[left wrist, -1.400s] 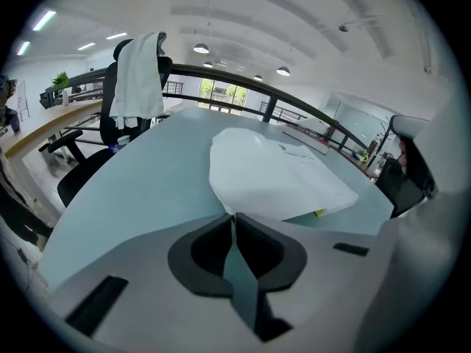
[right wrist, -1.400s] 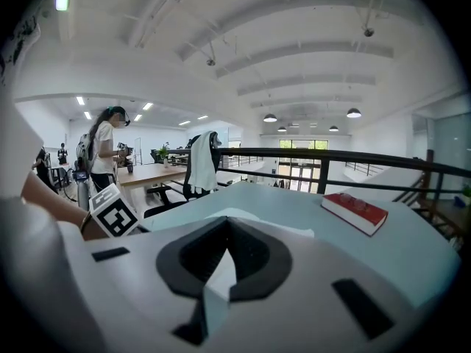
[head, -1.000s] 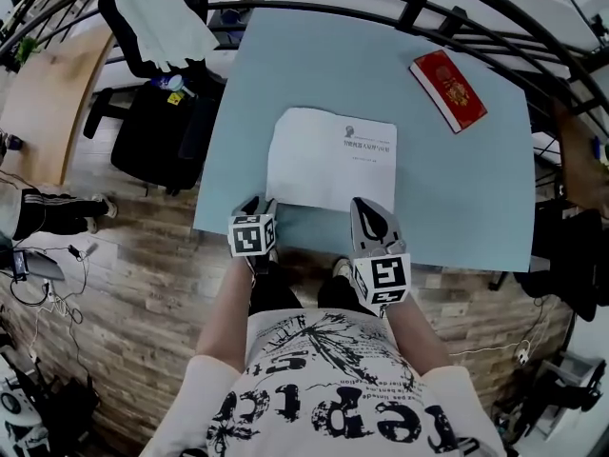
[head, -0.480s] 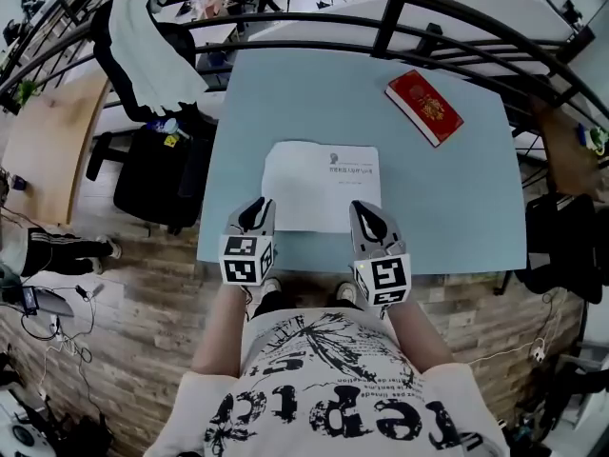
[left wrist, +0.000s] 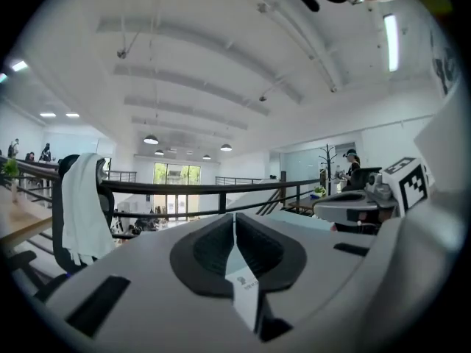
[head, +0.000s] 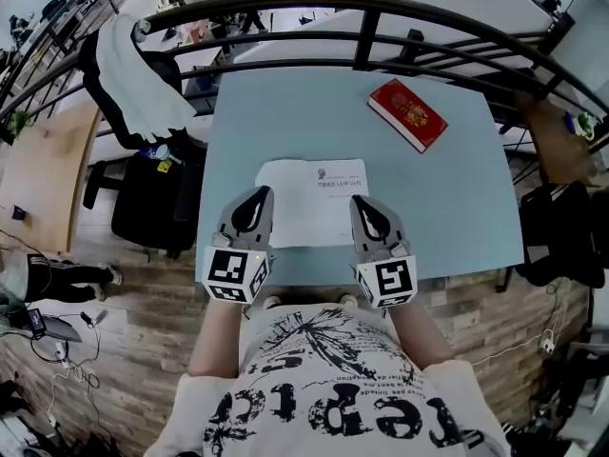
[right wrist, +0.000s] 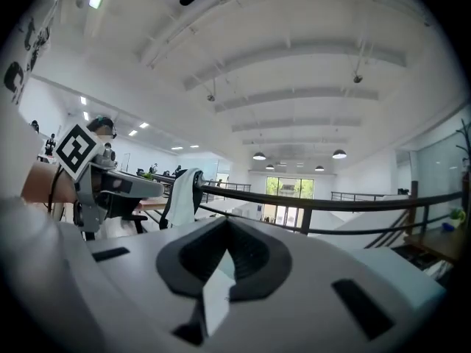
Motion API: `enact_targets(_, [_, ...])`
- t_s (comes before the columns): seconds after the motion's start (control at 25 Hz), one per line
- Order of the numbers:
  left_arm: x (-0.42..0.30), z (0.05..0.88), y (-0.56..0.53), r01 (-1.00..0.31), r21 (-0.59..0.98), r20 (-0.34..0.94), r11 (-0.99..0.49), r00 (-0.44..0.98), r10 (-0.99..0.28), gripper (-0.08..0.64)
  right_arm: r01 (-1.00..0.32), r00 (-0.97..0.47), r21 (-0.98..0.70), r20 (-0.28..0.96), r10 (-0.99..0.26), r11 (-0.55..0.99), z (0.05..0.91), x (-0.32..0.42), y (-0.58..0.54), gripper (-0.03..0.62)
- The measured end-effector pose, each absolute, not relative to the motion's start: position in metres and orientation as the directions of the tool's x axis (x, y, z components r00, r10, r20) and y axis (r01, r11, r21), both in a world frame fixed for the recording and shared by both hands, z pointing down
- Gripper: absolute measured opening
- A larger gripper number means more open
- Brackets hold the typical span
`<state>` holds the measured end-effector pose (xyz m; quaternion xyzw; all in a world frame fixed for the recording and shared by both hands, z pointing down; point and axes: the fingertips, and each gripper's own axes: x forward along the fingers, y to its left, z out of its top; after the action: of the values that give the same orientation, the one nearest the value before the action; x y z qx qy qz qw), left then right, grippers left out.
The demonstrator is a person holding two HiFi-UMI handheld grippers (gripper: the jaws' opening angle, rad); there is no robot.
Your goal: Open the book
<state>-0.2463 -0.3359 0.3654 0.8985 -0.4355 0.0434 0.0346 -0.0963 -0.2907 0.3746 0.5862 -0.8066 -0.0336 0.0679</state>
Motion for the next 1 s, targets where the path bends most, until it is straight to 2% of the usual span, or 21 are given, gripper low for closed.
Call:
enact_targets(0.32, [-0.226,0.325,-0.322,-0.742,-0.05,-0.006,-0.669,0.67,-0.743,0.023,-0.945,-0.292,0.148,0.024,-0.956,0.292,0.355,-0.083,-0.296,0.009])
enact_targets(1.0, [-0.231,0.325,-0.323,-0.764,-0.016,-0.018,-0.645,0.646,-0.763,0.02,-0.935,-0.311,0.176,0.018,-0.95,0.309,0.346,-0.086,-0.297,0.009])
